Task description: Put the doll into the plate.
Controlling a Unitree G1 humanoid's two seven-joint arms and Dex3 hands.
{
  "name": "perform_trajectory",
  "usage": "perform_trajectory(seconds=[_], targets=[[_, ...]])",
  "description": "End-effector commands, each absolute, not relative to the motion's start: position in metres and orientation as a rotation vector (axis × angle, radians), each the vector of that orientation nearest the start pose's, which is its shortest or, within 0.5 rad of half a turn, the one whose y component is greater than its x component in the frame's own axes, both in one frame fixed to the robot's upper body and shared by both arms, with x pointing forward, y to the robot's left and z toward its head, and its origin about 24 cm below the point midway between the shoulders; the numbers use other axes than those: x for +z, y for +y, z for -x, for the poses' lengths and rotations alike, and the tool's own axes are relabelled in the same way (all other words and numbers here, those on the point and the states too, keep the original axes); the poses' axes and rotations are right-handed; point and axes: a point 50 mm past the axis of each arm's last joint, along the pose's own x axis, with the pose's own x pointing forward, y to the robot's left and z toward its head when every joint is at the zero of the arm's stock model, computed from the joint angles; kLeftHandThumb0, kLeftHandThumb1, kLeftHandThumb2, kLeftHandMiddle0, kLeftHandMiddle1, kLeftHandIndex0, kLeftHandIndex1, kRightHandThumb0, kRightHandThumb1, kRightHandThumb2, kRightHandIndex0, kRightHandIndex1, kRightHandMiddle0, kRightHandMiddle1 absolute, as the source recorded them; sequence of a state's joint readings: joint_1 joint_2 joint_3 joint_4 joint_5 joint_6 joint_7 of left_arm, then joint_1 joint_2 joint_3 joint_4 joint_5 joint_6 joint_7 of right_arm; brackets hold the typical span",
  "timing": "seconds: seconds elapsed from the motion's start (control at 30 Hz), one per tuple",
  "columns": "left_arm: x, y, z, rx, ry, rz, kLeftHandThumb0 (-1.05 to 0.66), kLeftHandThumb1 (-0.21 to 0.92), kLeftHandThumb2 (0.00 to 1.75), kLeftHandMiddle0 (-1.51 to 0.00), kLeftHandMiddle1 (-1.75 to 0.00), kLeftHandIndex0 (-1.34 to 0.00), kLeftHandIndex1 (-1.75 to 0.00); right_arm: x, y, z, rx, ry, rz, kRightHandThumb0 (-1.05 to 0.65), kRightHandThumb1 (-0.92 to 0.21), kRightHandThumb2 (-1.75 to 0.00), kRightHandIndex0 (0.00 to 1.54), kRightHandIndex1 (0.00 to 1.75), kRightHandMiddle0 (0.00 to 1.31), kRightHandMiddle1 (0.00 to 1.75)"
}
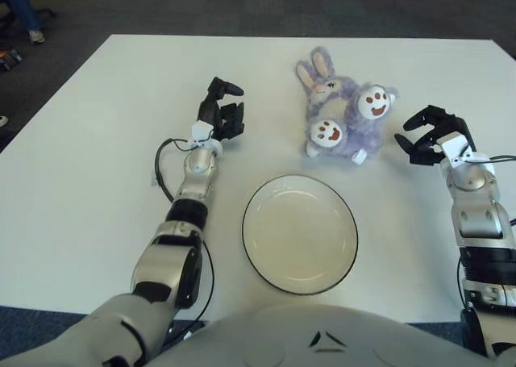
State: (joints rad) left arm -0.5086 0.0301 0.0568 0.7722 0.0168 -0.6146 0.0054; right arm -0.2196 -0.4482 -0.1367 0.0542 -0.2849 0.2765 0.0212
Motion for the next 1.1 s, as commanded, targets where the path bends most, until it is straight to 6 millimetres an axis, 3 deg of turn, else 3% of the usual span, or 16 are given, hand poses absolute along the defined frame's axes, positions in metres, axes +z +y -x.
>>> perform_trajectory(seconds=[0.0, 0.3, 0.53, 1.07], targets=[[0.040, 0.131, -0.319, -0.081, -0.247, -0.041, -0.37, 0.71, 0.81, -1.15, -1.75, -0.31, -1.75, 0.101, -0.264, -0.302, -0.240, 0.079, 0.628, -0.01, -0.55, -0.88, 0.50, 1.52, 0.49, 1.52], [0.040, 0.131, -0.317, -0.078, -0.253, -0.040, -0.37, 0.71, 0.81, -1.16, -1.75, -0.31, -1.75, 0.091, -0.255, -0.323, -0.214, 0.153, 0.536, 0.00, -0.66, -0.74, 0.44, 1.52, 0.43, 1.52], [0.040, 0.130, -0.317, -0.079, -0.256, -0.041, -0.37, 0.71, 0.80, -1.16, -1.75, -0.31, -1.75, 0.084, -0.255, -0.338, -0.204, 0.202, 0.518, 0.00, -0.89, -0.38, 0.47, 1.40, 0.27, 1.55], [0.041, 0.130, -0.316, -0.078, -0.267, -0.046, -0.37, 0.73, 0.79, -1.14, -1.75, -0.30, -1.75, 0.070, -0.252, -0.360, -0.121, 0.273, 0.406, 0.00, -0.92, -0.41, 0.34, 1.46, 0.21, 1.65]])
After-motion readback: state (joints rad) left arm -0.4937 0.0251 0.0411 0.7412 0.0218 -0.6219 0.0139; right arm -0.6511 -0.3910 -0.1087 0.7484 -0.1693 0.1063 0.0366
